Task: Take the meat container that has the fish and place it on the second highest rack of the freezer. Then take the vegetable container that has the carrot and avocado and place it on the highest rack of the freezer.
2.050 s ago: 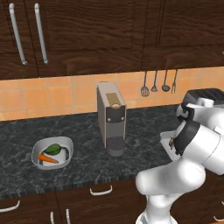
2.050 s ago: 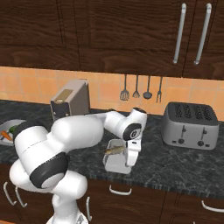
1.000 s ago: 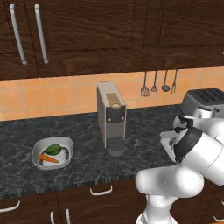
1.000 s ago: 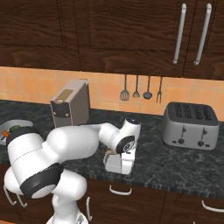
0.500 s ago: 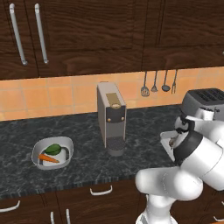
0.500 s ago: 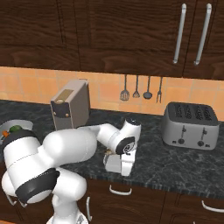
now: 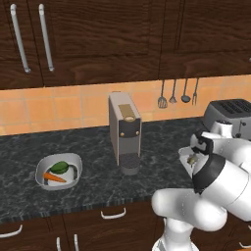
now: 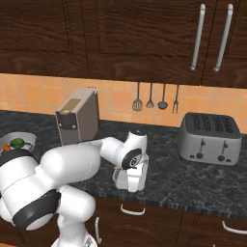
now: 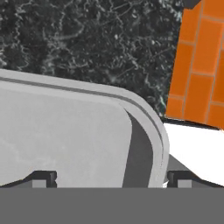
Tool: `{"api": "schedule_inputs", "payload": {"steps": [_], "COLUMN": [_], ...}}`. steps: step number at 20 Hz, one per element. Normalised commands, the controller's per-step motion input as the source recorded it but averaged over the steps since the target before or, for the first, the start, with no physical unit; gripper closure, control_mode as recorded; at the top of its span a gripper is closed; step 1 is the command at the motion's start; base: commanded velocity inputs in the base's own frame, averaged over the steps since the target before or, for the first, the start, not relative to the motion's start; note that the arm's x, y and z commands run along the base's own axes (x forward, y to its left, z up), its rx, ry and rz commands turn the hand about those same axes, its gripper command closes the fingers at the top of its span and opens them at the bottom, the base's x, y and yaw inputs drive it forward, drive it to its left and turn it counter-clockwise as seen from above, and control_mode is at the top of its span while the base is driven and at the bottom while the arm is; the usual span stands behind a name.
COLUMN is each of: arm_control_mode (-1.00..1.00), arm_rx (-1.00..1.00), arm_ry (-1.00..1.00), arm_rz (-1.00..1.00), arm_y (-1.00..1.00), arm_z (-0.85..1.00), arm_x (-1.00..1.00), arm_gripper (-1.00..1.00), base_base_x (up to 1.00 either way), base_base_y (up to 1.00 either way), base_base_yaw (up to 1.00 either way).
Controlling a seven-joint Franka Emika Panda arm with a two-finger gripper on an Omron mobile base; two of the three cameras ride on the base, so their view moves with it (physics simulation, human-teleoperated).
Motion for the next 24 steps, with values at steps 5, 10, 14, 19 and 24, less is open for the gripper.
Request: {"api": "schedule_inputs", "payload": {"steps": [5, 10, 14, 19, 24], "arm_control_mode": [-1.0, -1.0, -1.0, -1.0, -1.0], "arm_rx": [0.0, 0.0, 0.0, 0.0, 0.0], "arm_ry": [0.0, 0.0, 0.0, 0.0, 0.0], "arm_rz": [0.0, 0.0, 0.0, 0.0, -0.05], "arm_y": [0.03, 0.04, 0.0, 0.05, 0.0], "arm_z": [-0.2, -0.19, 0.0, -0.08, 0.27], "arm_x": [-0.12, -0.01, 0.0, 0.0, -0.06], "arm_gripper": [-1.0, 1.0, 1.0, 1.0, 1.0], "base_base_x": [0.0, 0.0, 0.0, 0.0, 0.0], "base_base_y": [0.0, 0.0, 0.0, 0.0, 0.0], "base_base_yaw": [0.0, 0.0, 0.0, 0.0, 0.0]}}
